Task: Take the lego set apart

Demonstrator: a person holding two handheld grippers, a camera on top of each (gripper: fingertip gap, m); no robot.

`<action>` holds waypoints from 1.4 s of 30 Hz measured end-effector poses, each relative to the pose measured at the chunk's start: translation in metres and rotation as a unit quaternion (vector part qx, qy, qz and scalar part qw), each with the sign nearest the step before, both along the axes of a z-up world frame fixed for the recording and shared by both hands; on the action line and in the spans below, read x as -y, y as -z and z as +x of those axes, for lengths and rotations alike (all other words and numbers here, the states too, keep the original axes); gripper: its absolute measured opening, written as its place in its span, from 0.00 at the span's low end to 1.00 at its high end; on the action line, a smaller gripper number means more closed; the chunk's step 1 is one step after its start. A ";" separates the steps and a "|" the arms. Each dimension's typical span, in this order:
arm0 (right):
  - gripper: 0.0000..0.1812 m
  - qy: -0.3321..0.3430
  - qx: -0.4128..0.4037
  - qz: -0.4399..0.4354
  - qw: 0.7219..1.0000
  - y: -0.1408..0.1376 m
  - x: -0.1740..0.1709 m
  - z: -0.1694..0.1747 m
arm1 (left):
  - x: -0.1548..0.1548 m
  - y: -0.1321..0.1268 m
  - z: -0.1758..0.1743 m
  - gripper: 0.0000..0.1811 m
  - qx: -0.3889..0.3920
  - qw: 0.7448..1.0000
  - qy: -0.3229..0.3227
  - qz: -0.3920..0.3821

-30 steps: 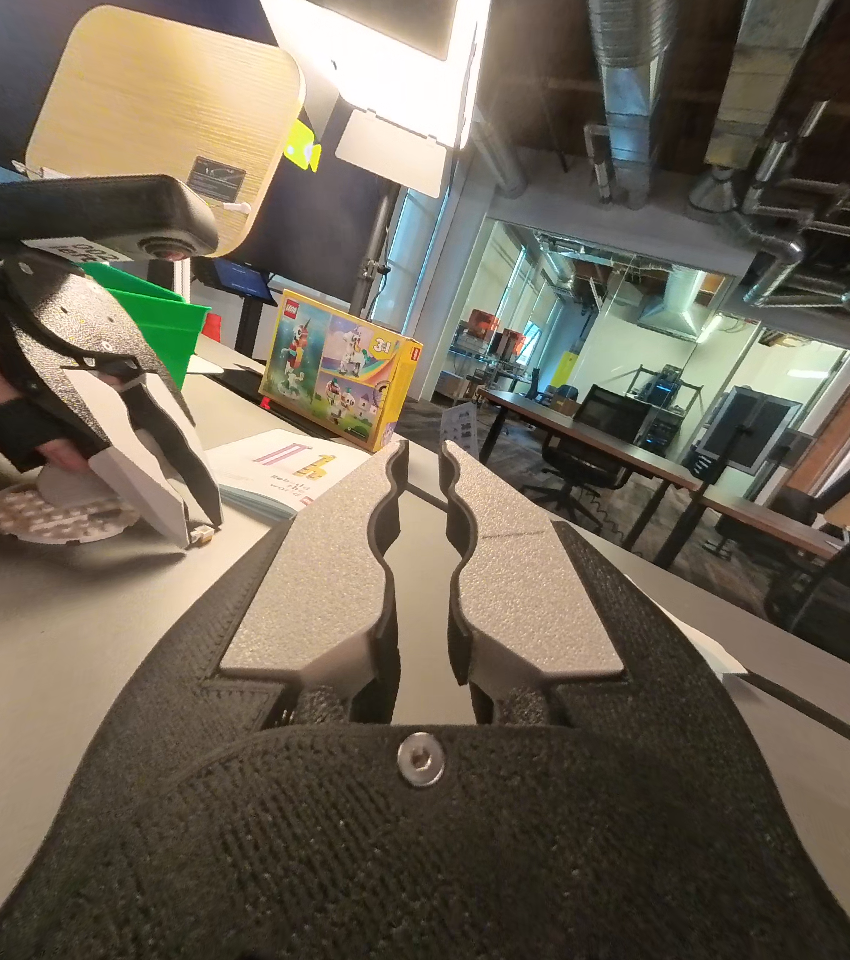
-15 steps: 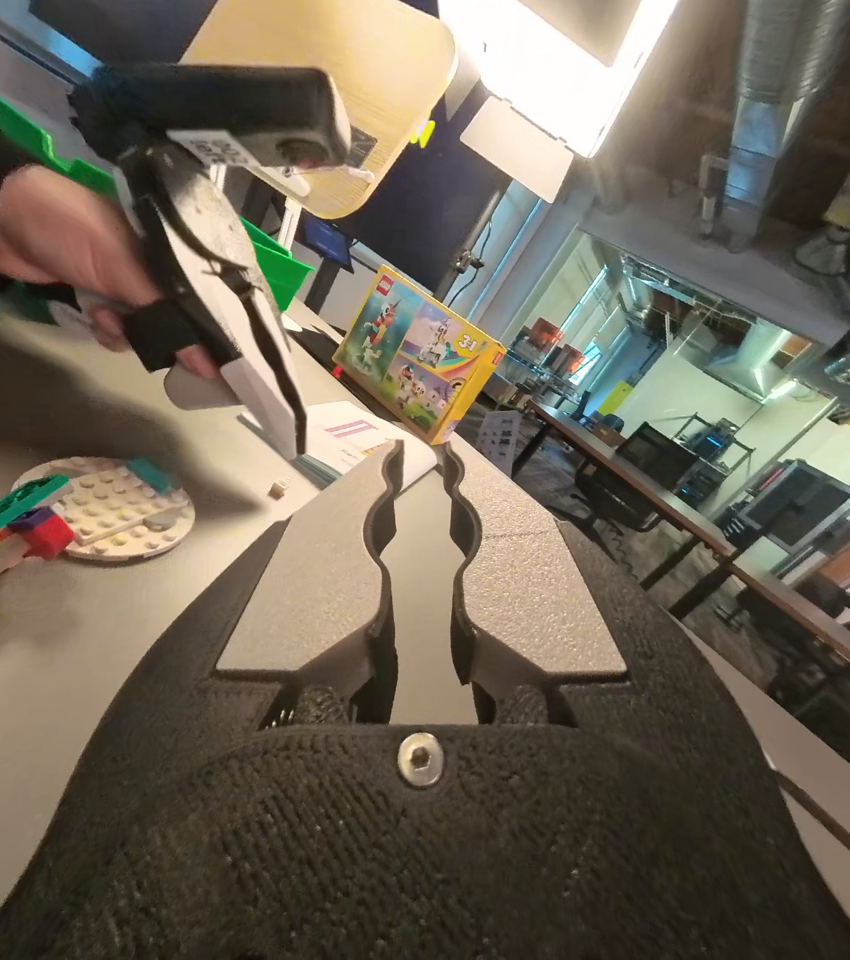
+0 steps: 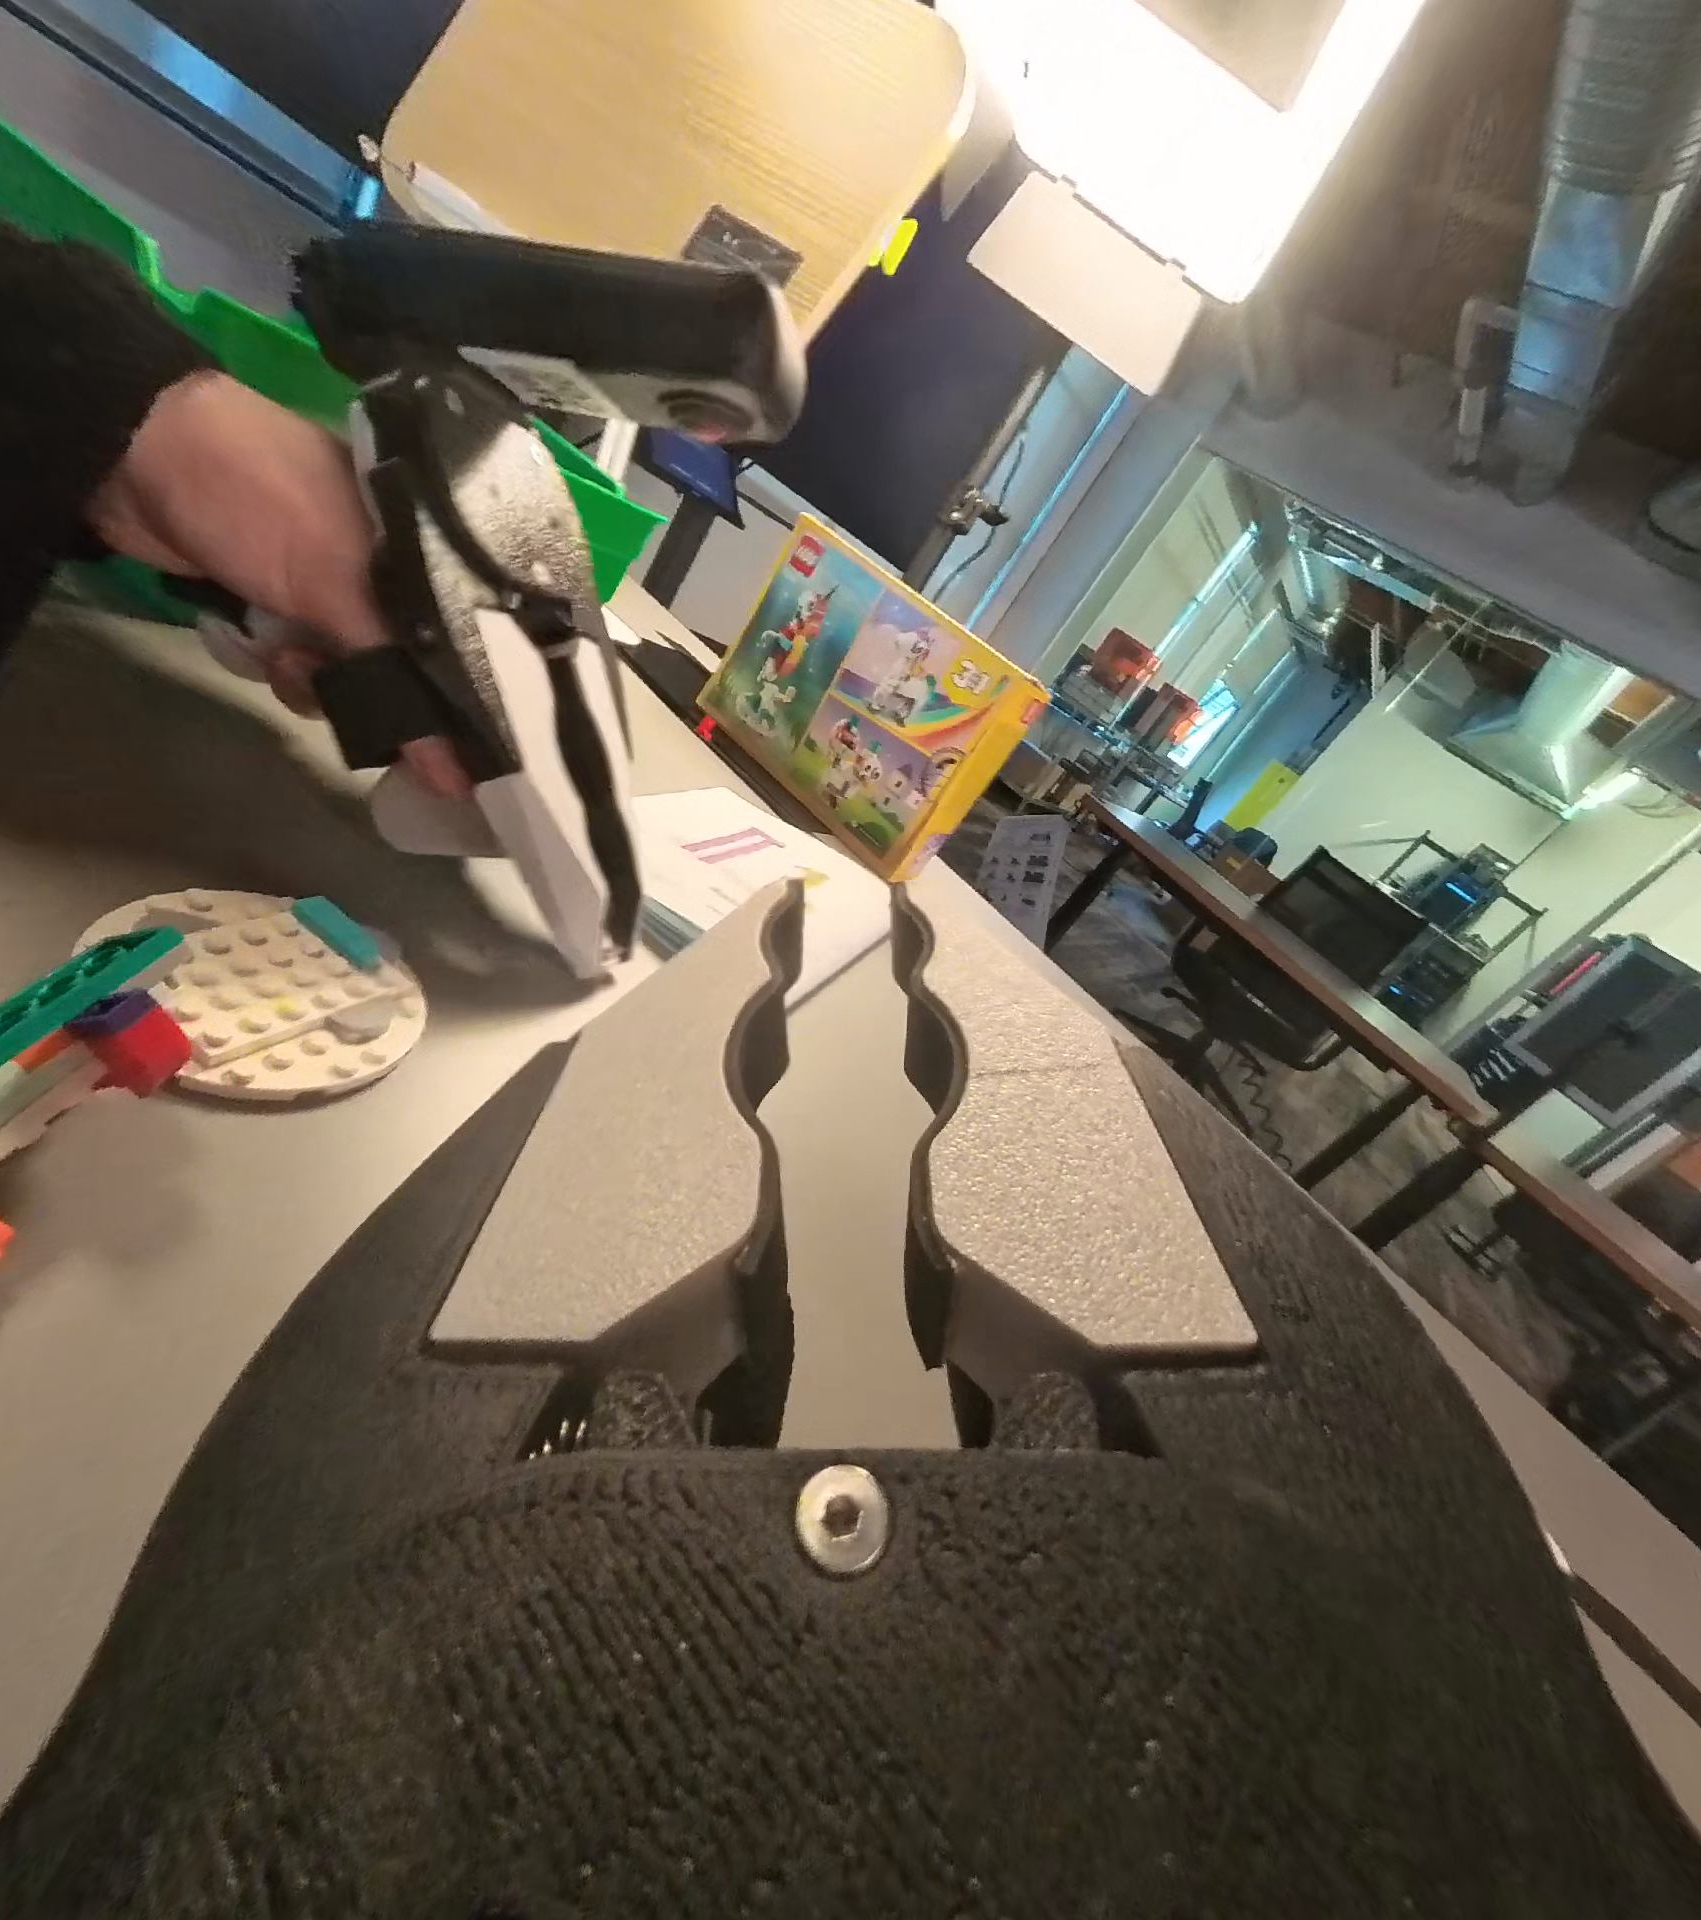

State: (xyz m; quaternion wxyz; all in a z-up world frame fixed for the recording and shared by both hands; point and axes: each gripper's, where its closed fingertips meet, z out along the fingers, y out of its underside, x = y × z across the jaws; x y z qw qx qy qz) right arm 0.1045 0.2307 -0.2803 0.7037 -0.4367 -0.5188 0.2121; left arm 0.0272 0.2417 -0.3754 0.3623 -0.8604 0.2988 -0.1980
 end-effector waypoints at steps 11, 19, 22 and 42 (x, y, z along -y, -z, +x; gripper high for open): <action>0.10 -0.017 0.033 0.135 0.990 -0.006 0.033 -0.012 | 0.037 -0.104 0.067 0.07 0.465 0.872 0.093 -0.123; 0.07 -0.011 0.022 0.124 0.992 -0.010 0.033 -0.013 | 0.038 -0.094 0.076 0.07 0.483 0.857 0.088 -0.157; 0.04 -0.008 0.030 0.120 0.992 -0.007 0.031 -0.013 | 0.038 -0.096 0.079 0.07 0.500 0.846 0.088 -0.165; 0.03 -0.167 -0.142 -0.344 0.913 -0.019 0.011 -0.002 | 0.009 -0.097 0.076 0.19 -0.157 0.895 0.045 0.415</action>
